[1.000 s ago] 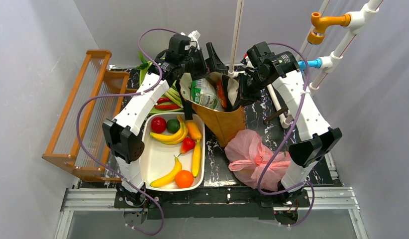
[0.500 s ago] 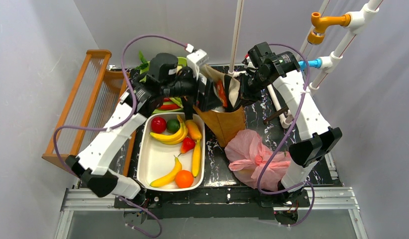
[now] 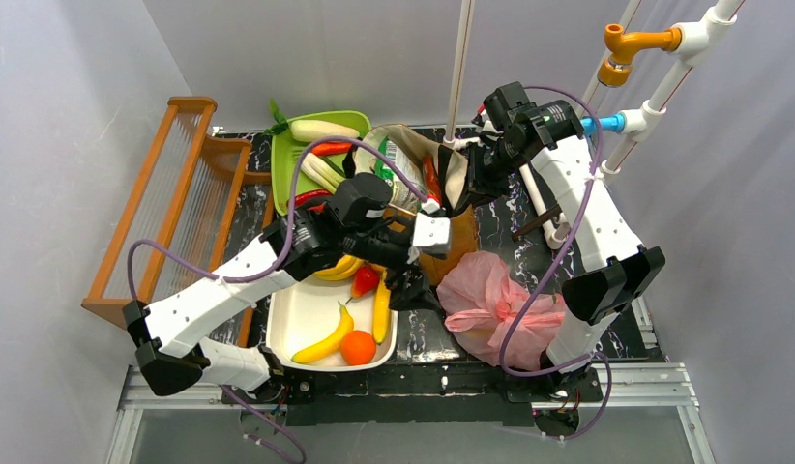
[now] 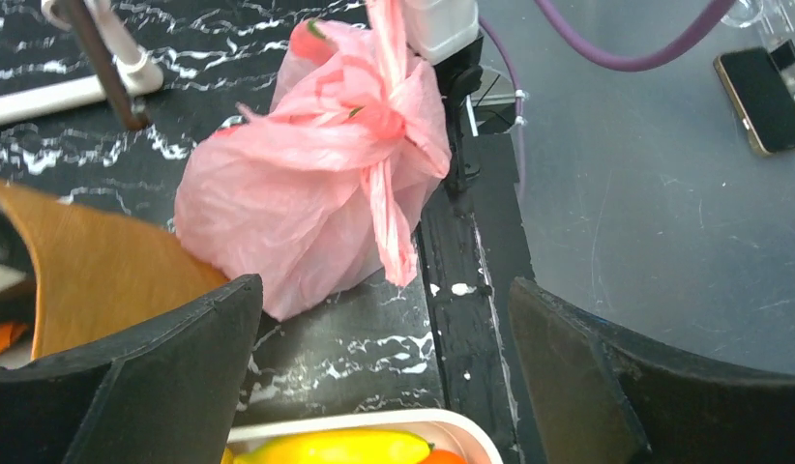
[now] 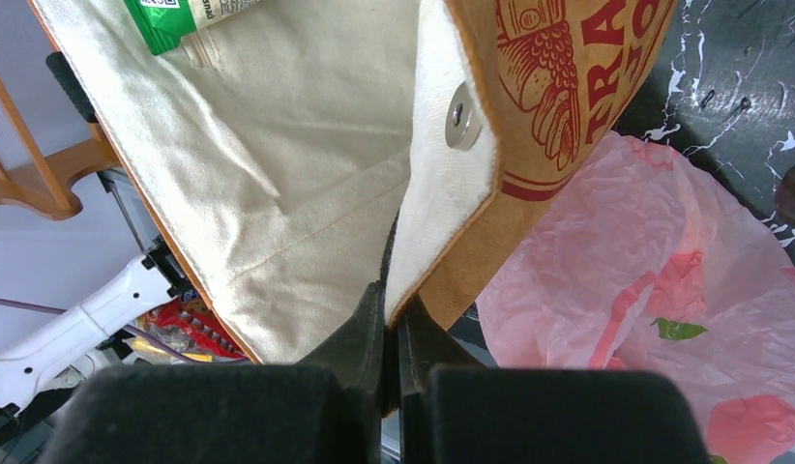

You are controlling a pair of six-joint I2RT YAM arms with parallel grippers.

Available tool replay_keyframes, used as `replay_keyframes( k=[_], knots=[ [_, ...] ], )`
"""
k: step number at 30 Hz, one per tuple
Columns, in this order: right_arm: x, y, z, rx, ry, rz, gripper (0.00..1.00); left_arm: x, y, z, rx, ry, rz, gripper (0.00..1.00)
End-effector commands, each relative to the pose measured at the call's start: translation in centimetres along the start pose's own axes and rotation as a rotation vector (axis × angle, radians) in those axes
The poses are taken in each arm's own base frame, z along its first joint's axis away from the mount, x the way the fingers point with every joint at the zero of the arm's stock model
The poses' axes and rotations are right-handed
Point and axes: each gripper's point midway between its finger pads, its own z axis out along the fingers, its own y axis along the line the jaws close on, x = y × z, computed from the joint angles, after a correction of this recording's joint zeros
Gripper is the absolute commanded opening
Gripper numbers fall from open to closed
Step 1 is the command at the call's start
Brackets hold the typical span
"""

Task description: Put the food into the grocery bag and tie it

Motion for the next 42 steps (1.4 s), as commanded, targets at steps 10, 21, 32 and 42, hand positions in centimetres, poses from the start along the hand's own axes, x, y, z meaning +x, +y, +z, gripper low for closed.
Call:
replay_keyframes(
  k=[10,21,32,42],
  knots=[
    [-0.7,-0.4,-0.4,-0.004,-0.045,0.014,0.01,1.9,-1.4,8.1,0.026,0.090,0.278,0.98],
    [-0.3,-0.4,-0.5,-0.012,-0.037,0.011,0.01,1.6,0.5,12.4,-0.112,0.101,0.283,0.98],
    [-0.3,-0.5,-0.3,-0.019,-0.030,0.001,0.01,2.3,0.9,16.3,-0.209,0.082,0.329,0.98],
    [-0.2,-0.9,-0.4,-0.024,-0.029,-0.006,0.01,4.8,2.1,17.9,-0.260,0.156,0.275,0.98]
  ],
)
